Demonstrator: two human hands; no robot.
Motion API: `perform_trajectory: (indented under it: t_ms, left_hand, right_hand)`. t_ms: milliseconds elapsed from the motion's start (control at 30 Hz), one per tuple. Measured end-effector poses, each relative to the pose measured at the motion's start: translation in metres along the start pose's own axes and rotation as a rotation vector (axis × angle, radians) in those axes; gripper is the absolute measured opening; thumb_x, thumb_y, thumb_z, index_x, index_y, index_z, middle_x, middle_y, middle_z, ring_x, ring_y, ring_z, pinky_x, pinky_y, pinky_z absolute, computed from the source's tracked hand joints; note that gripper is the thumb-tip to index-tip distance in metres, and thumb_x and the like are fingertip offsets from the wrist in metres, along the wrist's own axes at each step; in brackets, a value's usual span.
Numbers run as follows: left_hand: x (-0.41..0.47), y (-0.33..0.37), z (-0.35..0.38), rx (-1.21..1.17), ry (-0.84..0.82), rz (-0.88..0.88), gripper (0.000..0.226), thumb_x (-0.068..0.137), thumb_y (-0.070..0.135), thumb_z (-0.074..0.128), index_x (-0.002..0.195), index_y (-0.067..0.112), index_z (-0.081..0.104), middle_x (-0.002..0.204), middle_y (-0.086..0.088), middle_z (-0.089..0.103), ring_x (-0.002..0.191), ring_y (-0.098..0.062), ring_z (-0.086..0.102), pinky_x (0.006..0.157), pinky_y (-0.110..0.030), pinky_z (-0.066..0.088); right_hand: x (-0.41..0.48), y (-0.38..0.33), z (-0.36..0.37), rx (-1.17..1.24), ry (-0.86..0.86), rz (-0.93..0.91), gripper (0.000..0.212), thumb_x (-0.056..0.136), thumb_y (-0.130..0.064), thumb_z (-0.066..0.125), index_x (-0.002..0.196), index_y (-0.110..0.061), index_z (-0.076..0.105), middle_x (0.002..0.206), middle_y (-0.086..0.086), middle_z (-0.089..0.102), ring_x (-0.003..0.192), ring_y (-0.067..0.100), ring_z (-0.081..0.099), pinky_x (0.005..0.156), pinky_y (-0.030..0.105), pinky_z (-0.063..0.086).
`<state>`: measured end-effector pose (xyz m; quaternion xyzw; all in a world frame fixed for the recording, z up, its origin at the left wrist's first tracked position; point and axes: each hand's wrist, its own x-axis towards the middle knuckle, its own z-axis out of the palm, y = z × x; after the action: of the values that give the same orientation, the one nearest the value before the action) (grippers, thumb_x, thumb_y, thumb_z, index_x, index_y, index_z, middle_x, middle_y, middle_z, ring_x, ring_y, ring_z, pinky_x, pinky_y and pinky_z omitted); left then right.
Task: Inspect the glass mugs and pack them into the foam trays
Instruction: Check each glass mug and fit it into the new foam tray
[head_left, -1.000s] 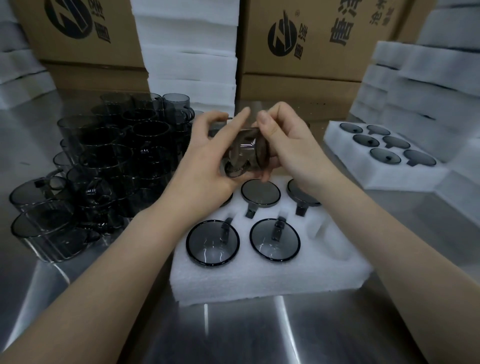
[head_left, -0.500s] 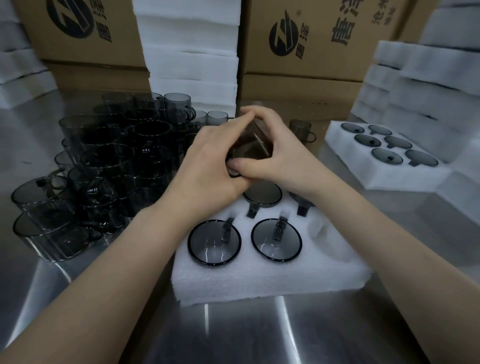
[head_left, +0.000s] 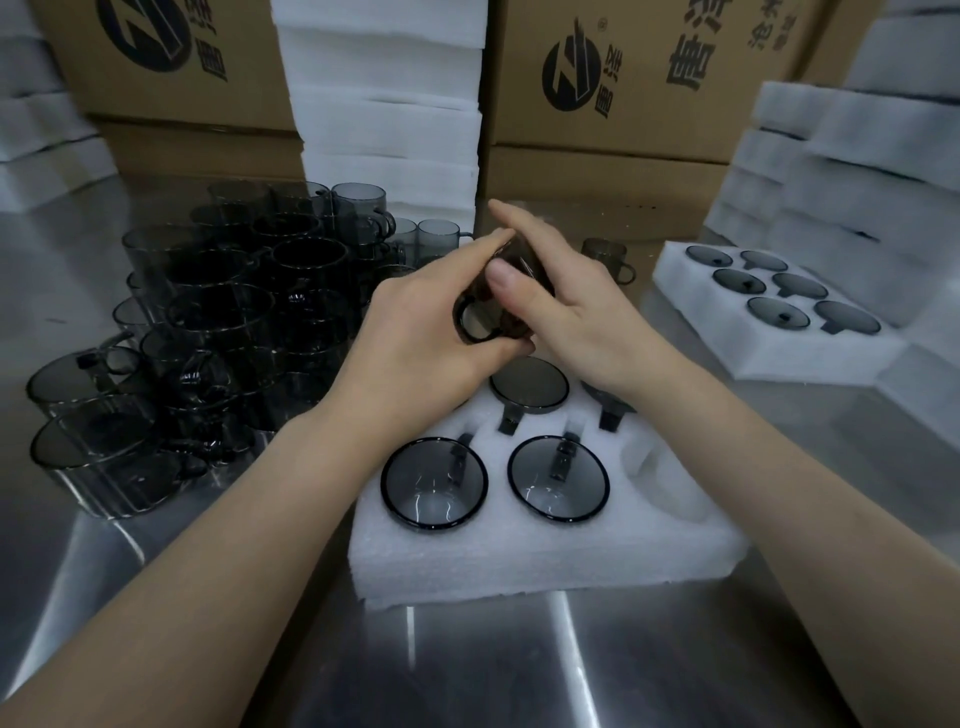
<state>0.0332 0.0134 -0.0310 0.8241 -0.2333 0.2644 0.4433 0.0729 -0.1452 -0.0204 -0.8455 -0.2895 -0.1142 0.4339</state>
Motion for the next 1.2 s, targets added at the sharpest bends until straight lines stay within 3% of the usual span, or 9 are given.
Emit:
perform_trajectory:
  t_ms: [167, 300, 567, 667, 767, 833, 933, 1067, 1200]
  left_hand:
    - [0.0000, -0.0008, -0.0002, -0.015, 0.010, 0.027, 0.074, 0.072, 0.017, 0.084, 0.139, 0.017, 0.052, 0.124, 0.006, 0.065, 0.115, -0.003, 0.059, 0.102, -0.020, 0.044]
    - [-0.0012, -0.0029, -0.0001, -0.017, 0.002, 0.077, 0.077, 0.071, 0.015, 0.085, 0.140, 0.015, 0.051, 0.127, 0.004, 0.064, 0.119, -0.004, 0.058, 0.103, -0.024, 0.045]
    - [-0.0028, -0.0054, 0.0007, -0.002, 0.012, 0.171, 0.079, 0.070, 0.014, 0.085, 0.140, 0.011, 0.048, 0.131, 0.003, 0.058, 0.123, -0.004, 0.052, 0.107, -0.020, 0.040]
    - [-0.0031, -0.0054, 0.0006, -0.012, 0.014, 0.165, 0.077, 0.074, 0.015, 0.084, 0.141, 0.014, 0.046, 0.134, -0.001, 0.058, 0.127, -0.010, 0.052, 0.108, -0.027, 0.040]
    - [-0.0026, -0.0049, -0.0002, -0.002, 0.032, 0.157, 0.077, 0.076, 0.011, 0.079, 0.143, 0.023, 0.042, 0.135, 0.011, 0.053, 0.126, -0.007, 0.051, 0.107, -0.027, 0.042]
    - [-0.0019, -0.0053, -0.0003, 0.014, 0.052, 0.154, 0.081, 0.076, 0.007, 0.076, 0.144, 0.028, 0.037, 0.135, 0.023, 0.046, 0.130, -0.002, 0.045, 0.109, -0.025, 0.039]
    - [-0.0013, -0.0073, -0.0010, 0.052, 0.052, 0.128, 0.085, 0.075, 0.011, 0.076, 0.146, 0.031, 0.034, 0.127, 0.039, 0.039, 0.129, 0.005, 0.038, 0.109, -0.015, 0.031]
    - [-0.0005, -0.0070, -0.0008, 0.125, 0.004, 0.148, 0.086, 0.073, 0.031, 0.080, 0.147, 0.020, 0.037, 0.136, 0.011, 0.050, 0.129, -0.010, 0.043, 0.110, -0.030, 0.035]
    - [0.0002, -0.0054, 0.0022, 0.146, 0.039, 0.094, 0.077, 0.077, 0.029, 0.080, 0.144, 0.015, 0.044, 0.135, 0.001, 0.057, 0.124, -0.010, 0.052, 0.105, -0.021, 0.038]
  right_hand:
    - [0.0016, 0.0006, -0.0001, 0.156, 0.018, -0.013, 0.050, 0.100, -0.036, 0.039, 0.147, -0.018, 0.041, 0.142, -0.007, 0.049, 0.131, -0.004, 0.042, 0.108, 0.015, 0.035]
    - [0.0025, -0.0003, -0.0044, 0.479, 0.028, 0.055, 0.034, 0.106, -0.031, 0.034, 0.133, -0.026, 0.054, 0.111, -0.006, 0.070, 0.108, 0.011, 0.066, 0.081, 0.026, 0.055]
    - [0.0061, -0.0025, -0.0069, 0.761, 0.035, 0.182, 0.033, 0.106, -0.027, 0.038, 0.118, -0.012, 0.065, 0.105, 0.007, 0.073, 0.096, 0.021, 0.070, 0.072, 0.031, 0.057]
    - [0.0082, -0.0026, -0.0065, 0.908, -0.051, 0.293, 0.037, 0.103, -0.034, 0.042, 0.111, -0.009, 0.068, 0.111, 0.014, 0.072, 0.103, 0.025, 0.069, 0.080, 0.035, 0.056]
    - [0.0075, -0.0034, -0.0067, 1.089, -0.241, 0.310, 0.046, 0.101, -0.045, 0.036, 0.123, -0.011, 0.059, 0.118, 0.013, 0.069, 0.111, 0.028, 0.065, 0.086, 0.043, 0.055]
    - [0.0063, -0.0028, -0.0067, 1.049, -0.325, 0.283, 0.057, 0.099, -0.053, 0.032, 0.132, -0.011, 0.052, 0.122, 0.016, 0.066, 0.115, 0.033, 0.063, 0.087, 0.047, 0.054]
    - [0.0044, -0.0028, -0.0053, 0.864, -0.275, 0.236, 0.062, 0.091, -0.058, 0.042, 0.127, -0.009, 0.056, 0.119, 0.021, 0.066, 0.110, 0.041, 0.063, 0.085, 0.050, 0.056]
    - [0.0028, -0.0006, -0.0007, 0.626, -0.073, 0.135, 0.026, 0.094, -0.035, 0.055, 0.110, -0.020, 0.067, 0.099, 0.003, 0.073, 0.093, 0.021, 0.070, 0.071, 0.036, 0.057]
    - [0.0020, -0.0006, 0.0023, 0.563, -0.001, 0.082, 0.023, 0.096, -0.035, 0.049, 0.095, -0.028, 0.071, 0.085, -0.008, 0.073, 0.081, 0.009, 0.070, 0.059, 0.023, 0.053]
